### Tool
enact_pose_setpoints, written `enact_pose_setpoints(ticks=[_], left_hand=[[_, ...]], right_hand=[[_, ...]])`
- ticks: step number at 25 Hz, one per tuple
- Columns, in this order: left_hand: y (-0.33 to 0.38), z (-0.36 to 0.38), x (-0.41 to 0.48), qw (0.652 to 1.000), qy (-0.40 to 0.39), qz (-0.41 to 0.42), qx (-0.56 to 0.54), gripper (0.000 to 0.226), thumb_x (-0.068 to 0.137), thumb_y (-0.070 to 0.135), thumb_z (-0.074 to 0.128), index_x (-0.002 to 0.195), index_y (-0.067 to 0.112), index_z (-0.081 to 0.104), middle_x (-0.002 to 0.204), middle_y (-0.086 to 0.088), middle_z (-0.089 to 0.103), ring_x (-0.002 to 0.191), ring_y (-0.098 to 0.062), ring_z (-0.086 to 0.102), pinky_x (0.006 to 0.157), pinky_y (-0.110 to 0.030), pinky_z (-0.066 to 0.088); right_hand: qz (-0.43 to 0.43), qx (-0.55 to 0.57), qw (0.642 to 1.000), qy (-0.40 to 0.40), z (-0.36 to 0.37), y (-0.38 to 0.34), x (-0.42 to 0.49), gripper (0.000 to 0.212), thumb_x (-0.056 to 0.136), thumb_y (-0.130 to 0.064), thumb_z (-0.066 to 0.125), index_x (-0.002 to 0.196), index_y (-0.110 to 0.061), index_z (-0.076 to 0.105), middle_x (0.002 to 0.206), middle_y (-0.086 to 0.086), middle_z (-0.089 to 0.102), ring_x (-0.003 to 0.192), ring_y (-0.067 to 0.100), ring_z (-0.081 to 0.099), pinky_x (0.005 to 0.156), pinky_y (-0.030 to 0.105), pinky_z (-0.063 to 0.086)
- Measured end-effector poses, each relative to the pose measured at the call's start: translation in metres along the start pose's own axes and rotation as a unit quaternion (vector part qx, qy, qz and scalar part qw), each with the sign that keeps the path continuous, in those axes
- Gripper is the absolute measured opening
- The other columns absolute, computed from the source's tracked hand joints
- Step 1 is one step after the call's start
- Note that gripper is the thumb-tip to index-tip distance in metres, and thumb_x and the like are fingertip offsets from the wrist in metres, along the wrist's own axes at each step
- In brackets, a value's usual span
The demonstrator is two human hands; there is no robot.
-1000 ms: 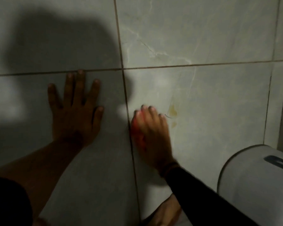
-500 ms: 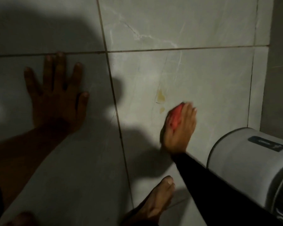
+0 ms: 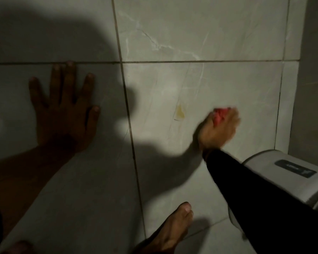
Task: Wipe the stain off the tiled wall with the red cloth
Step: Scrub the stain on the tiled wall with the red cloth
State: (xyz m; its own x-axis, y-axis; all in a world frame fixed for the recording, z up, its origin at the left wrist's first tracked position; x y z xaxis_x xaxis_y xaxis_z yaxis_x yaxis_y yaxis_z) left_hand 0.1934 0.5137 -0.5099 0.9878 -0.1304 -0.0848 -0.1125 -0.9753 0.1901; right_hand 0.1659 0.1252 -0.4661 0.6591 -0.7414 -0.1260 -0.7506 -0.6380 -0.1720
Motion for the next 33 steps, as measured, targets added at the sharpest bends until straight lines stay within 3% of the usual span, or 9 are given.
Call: enact_pose_setpoints(ticks=[4,7,11,14,17,20,23,28,33], left_hand=[[0.000,-0.004,0.002,1.000,-0.004,-0.008,-0.007,0.075,0.104,0.055,0.029,0.174,0.031,0.014,0.183,-0.012,0.002,0.170,-0.034,0.000,0.128,-0.072,0.000],[0.001,-0.006,0.000,1.000,-0.012,-0.007,-0.011,0.075,0.104,0.053,0.030,0.174,0.030,0.016,0.183,-0.012,0.004,0.169,-0.038,0.005,0.127,-0.072,0.000],[0.000,-0.003,-0.002,1.000,-0.008,-0.010,-0.004,0.075,0.104,0.053,0.032,0.174,0.030,0.016,0.183,-0.013,0.004,0.169,-0.039,0.006,0.127,-0.073,0.001],[0.003,-0.003,0.001,1.000,0.002,-0.002,0.004,0.075,0.104,0.052,0.032,0.173,0.029,0.017,0.182,-0.014,0.006,0.168,-0.040,0.008,0.127,-0.073,0.001],[0.001,-0.006,0.002,1.000,-0.003,-0.009,-0.004,0.075,0.104,0.051,0.034,0.173,0.027,0.019,0.182,-0.015,0.009,0.167,-0.041,0.010,0.127,-0.072,0.000],[0.001,-0.007,0.001,1.000,-0.003,-0.005,0.001,0.074,0.104,0.051,0.032,0.173,0.027,0.018,0.182,-0.016,0.010,0.167,-0.042,0.011,0.127,-0.072,0.001],[0.005,-0.006,0.000,1.000,0.004,0.001,-0.001,0.073,0.105,0.051,0.031,0.173,0.027,0.017,0.182,-0.017,0.010,0.167,-0.043,0.012,0.128,-0.072,0.002],[-0.001,-0.003,0.003,1.000,0.006,0.007,0.003,0.075,0.104,0.052,0.032,0.173,0.030,0.015,0.182,-0.014,0.008,0.168,-0.039,0.009,0.128,-0.072,0.003],[0.002,-0.005,0.000,1.000,0.004,0.008,0.010,0.074,0.104,0.051,0.032,0.173,0.029,0.018,0.182,-0.014,0.010,0.168,-0.039,0.011,0.128,-0.072,0.004]], right_hand=[[-0.323,-0.054,0.943,-0.053,0.035,-0.068,-0.049,0.075,0.104,-0.041,0.039,0.170,-0.015,0.014,0.181,0.006,0.008,0.168,0.032,0.007,0.134,0.049,0.010],[-0.277,-0.079,0.949,-0.130,0.014,0.007,-0.119,0.073,0.106,-0.038,0.033,0.170,-0.012,0.011,0.180,0.007,-0.001,0.168,0.030,-0.003,0.135,0.058,0.009],[-0.100,-0.032,0.994,-0.042,0.005,-0.004,-0.019,0.076,0.100,-0.036,0.038,0.166,0.000,0.021,0.177,0.022,0.016,0.165,0.044,0.010,0.132,0.059,0.017],[-0.275,-0.058,0.960,-0.015,0.030,-0.080,-0.009,0.077,0.101,-0.038,0.044,0.168,-0.009,0.019,0.179,0.015,0.017,0.166,0.039,0.010,0.133,0.055,0.014],[-0.410,-0.118,0.897,-0.115,0.036,-0.049,-0.104,0.075,0.109,-0.047,0.036,0.170,-0.015,0.007,0.180,0.013,0.006,0.168,0.030,-0.008,0.136,0.054,0.006],[-0.331,-0.088,0.931,-0.127,0.014,-0.013,-0.083,0.075,0.105,-0.042,0.037,0.168,-0.006,0.019,0.178,0.018,0.014,0.167,0.038,0.005,0.131,0.063,0.019],[-0.184,-0.024,0.983,-0.017,0.012,-0.090,0.001,0.078,0.099,-0.045,0.037,0.165,-0.004,0.029,0.175,0.020,0.026,0.164,0.043,0.020,0.129,0.059,0.025],[-0.440,-0.015,0.895,-0.080,0.051,-0.179,-0.096,0.070,0.102,-0.042,0.047,0.166,-0.018,0.031,0.177,0.011,0.027,0.165,0.034,0.019,0.132,0.054,0.021],[-0.522,-0.001,0.845,-0.112,0.051,-0.182,-0.105,0.064,0.104,-0.044,0.051,0.162,-0.021,0.039,0.174,0.010,0.033,0.164,0.035,0.025,0.131,0.054,0.023]])
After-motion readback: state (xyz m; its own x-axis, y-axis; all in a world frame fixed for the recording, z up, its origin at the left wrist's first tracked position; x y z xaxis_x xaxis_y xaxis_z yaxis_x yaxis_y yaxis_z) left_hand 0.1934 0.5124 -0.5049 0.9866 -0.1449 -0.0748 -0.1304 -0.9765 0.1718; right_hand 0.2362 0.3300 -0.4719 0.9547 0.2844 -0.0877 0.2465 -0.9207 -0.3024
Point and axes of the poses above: each hand's wrist, its own x-axis towards the middle knuckle, its own z-axis out of the palm, y = z × x, the point moved 3 cm from there along x, towards the middle knuckle
